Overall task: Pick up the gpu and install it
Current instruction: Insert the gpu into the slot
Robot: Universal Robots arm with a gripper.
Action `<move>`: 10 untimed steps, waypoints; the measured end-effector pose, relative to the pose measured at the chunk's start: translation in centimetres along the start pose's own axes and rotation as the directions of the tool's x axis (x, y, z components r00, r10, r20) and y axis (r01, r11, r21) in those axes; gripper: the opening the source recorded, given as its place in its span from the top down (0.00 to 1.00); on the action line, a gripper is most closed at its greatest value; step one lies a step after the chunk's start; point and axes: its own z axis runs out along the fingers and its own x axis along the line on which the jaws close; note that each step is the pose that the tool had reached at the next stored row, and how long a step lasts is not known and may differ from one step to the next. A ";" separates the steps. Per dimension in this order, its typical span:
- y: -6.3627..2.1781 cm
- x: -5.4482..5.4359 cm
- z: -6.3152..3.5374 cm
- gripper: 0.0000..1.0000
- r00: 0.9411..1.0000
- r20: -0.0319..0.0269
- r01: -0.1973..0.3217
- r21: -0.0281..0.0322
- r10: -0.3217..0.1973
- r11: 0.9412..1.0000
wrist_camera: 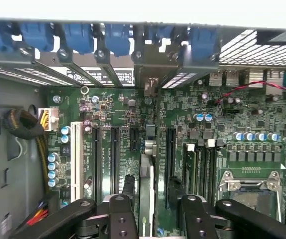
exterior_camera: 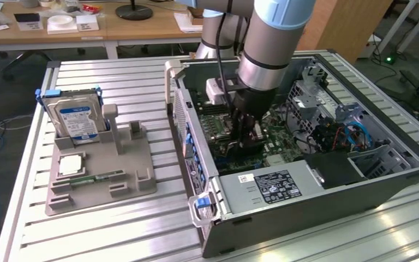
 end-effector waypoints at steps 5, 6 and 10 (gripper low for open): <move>0.01 0.0 -1.15 0.59 1.000 0.001 0.001 0.000 -0.001 1.000; 0.01 0.0 -1.38 0.59 1.000 0.001 0.001 0.000 -0.001 1.000; 0.02 -0.1 -2.11 0.59 1.000 0.001 0.002 0.001 -0.002 1.000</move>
